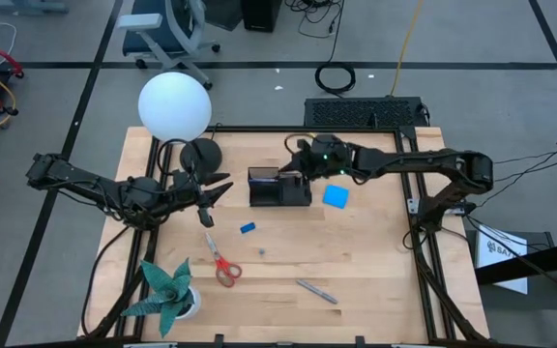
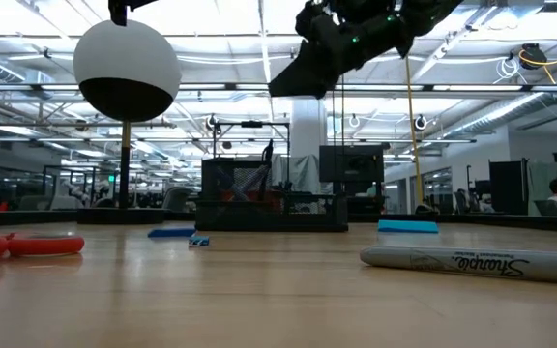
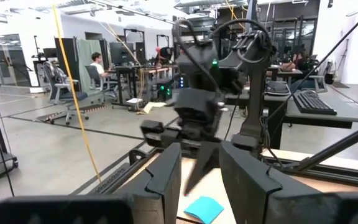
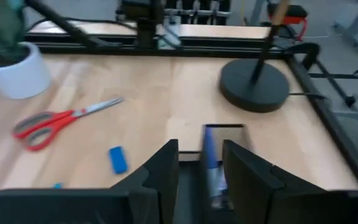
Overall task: Pick and place office supplies into organizer
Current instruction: Put the gray highlighter into the black desk organizer
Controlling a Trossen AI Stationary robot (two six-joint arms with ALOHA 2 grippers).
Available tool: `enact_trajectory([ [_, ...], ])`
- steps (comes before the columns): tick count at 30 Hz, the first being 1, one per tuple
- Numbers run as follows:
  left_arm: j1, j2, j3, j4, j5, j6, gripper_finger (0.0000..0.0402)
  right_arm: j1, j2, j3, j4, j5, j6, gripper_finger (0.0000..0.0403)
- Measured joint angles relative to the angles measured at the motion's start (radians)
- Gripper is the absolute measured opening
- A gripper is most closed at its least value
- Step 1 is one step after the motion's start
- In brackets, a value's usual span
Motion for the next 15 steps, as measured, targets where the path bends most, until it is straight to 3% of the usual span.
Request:
enact_trajectory([
  [15,-0.001,0.0,0.0,-0.007,0.018,-0.006,0.0118,0.18,-0.019,-0.079,-0.008,0.0,-0.002,0.0114],
])
